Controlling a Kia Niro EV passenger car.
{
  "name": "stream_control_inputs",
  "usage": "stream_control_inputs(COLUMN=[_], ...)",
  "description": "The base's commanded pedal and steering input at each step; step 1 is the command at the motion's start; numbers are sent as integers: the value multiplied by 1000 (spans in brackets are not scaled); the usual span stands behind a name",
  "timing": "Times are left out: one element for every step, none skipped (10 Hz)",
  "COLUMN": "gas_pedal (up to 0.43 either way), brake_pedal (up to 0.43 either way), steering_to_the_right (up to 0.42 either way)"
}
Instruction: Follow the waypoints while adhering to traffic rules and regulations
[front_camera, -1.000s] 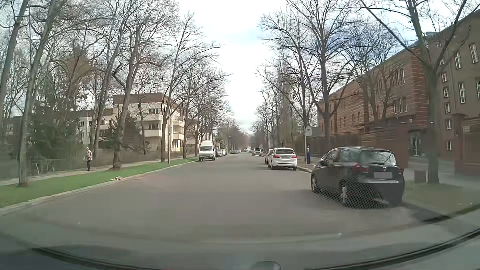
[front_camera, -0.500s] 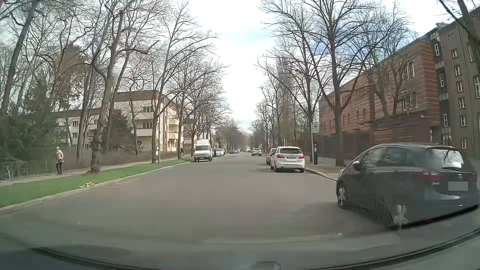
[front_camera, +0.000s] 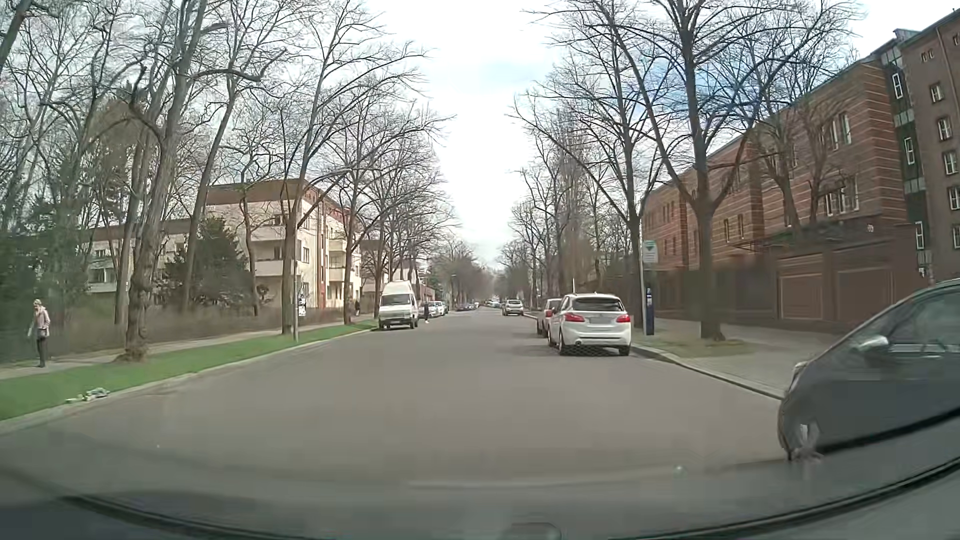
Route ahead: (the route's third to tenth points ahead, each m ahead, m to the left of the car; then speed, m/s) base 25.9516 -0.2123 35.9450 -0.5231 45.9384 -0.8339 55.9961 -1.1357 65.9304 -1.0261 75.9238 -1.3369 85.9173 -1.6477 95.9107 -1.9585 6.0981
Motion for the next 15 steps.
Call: stream_control_inputs(gas_pedal=[0, 0, 0, 20, 28, 28, 28, 28, 28, 28, 39, 47, 59, 59, 59], brake_pedal=[0, 0, 0, 0, 0, 0, 0, 0, 0, 0, 0, 0, 0, 0, 0], steering_to_the_right=[0, 0, 0, 0, 0, 0, 0, 0, 0, 0, 0, 0, 0, 0, 0])
